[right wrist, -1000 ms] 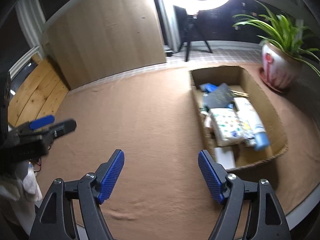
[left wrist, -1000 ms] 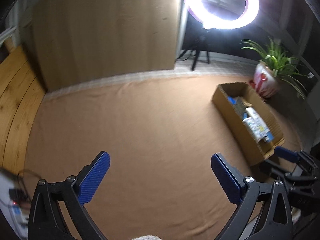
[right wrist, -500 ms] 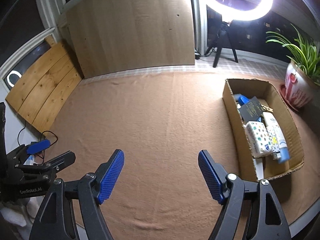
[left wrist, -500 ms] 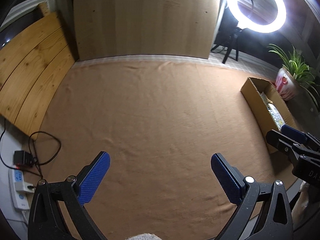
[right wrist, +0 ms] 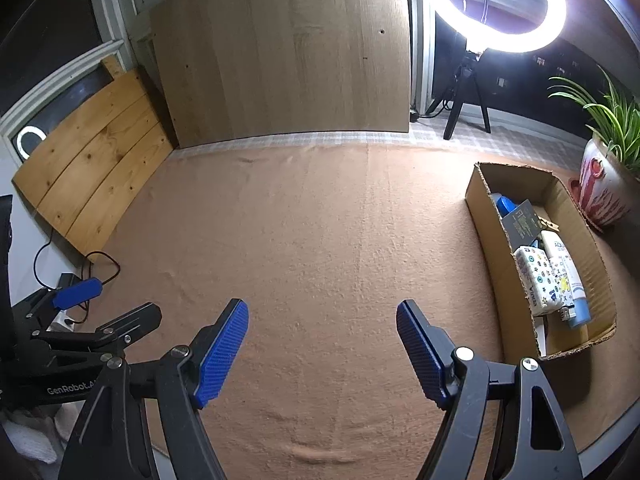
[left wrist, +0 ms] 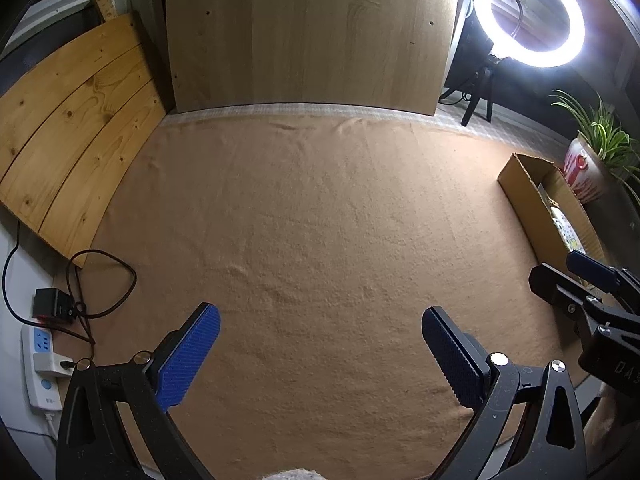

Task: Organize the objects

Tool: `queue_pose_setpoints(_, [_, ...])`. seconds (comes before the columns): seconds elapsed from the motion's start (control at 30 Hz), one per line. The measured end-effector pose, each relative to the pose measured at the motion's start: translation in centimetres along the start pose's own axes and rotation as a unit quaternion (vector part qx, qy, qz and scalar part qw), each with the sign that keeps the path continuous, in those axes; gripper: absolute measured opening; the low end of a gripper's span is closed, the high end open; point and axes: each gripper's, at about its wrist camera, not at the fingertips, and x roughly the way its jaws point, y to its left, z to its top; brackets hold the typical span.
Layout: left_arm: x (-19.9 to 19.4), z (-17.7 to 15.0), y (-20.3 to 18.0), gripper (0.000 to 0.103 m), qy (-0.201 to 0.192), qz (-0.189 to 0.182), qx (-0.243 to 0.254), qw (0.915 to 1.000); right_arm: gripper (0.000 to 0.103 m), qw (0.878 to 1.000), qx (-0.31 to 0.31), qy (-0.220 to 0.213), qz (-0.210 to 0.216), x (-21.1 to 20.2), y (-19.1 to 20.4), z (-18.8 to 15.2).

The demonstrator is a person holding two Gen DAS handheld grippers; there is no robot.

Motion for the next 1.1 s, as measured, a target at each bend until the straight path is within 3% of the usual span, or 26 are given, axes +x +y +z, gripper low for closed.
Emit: queue_pose_setpoints(1.1, [1.8, 0.6, 0.3, 0.102, 0.012, -0.001, 0.004, 0.9999, 0.073, 1.000, 0.004, 0.007, -0.020, 1.1, -0.2, 0.0])
